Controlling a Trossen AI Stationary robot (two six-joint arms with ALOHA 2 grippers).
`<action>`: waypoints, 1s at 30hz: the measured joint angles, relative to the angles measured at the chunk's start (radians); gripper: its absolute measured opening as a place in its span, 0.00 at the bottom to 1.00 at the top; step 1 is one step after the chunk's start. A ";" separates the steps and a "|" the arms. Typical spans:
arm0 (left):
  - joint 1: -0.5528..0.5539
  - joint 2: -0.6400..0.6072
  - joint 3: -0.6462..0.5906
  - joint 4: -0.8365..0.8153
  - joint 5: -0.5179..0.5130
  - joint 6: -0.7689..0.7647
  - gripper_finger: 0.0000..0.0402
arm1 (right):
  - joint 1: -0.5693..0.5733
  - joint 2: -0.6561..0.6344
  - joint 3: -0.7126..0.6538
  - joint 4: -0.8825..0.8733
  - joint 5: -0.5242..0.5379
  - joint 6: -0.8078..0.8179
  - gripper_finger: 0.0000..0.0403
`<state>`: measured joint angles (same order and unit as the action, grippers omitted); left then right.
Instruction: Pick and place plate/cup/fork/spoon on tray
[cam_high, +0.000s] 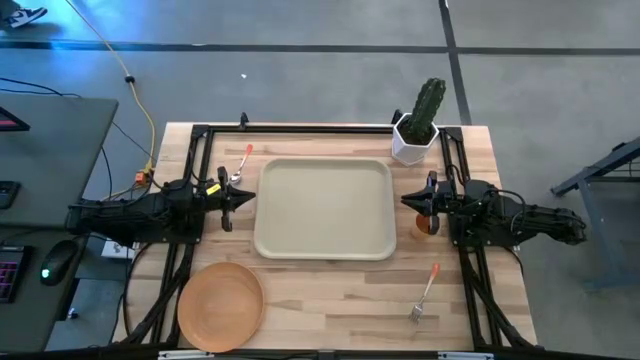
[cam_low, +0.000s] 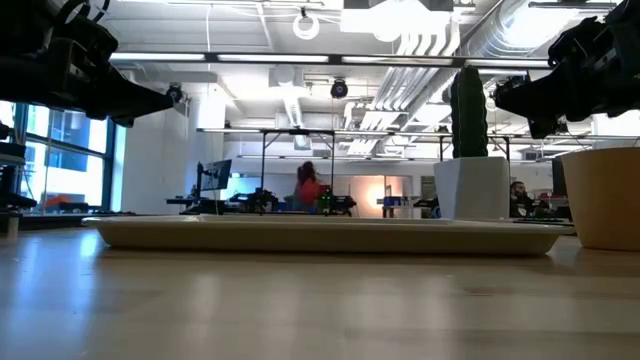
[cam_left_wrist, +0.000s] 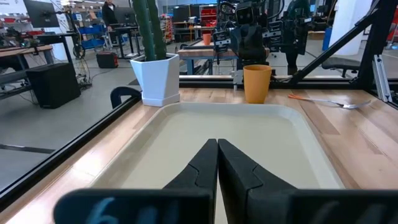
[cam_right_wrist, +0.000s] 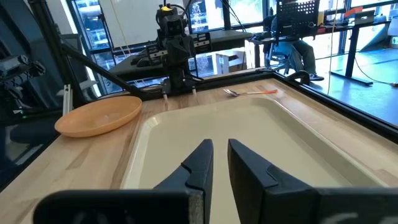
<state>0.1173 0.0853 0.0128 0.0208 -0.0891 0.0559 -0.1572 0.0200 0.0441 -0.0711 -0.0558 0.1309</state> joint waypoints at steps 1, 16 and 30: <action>0.000 0.000 0.000 0.000 0.000 0.000 0.01 | 0.000 0.000 0.000 0.000 0.000 0.000 0.10; 0.000 0.000 0.000 0.000 0.000 0.000 0.01 | 0.000 0.000 0.000 0.000 0.000 0.000 0.10; 0.000 0.000 0.000 0.000 0.000 0.000 0.01 | 0.000 0.000 0.000 0.000 0.000 -0.014 0.10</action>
<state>0.1172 0.0852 0.0128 0.0209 -0.0894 0.0558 -0.1574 0.0204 0.0440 -0.0711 -0.0554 0.1171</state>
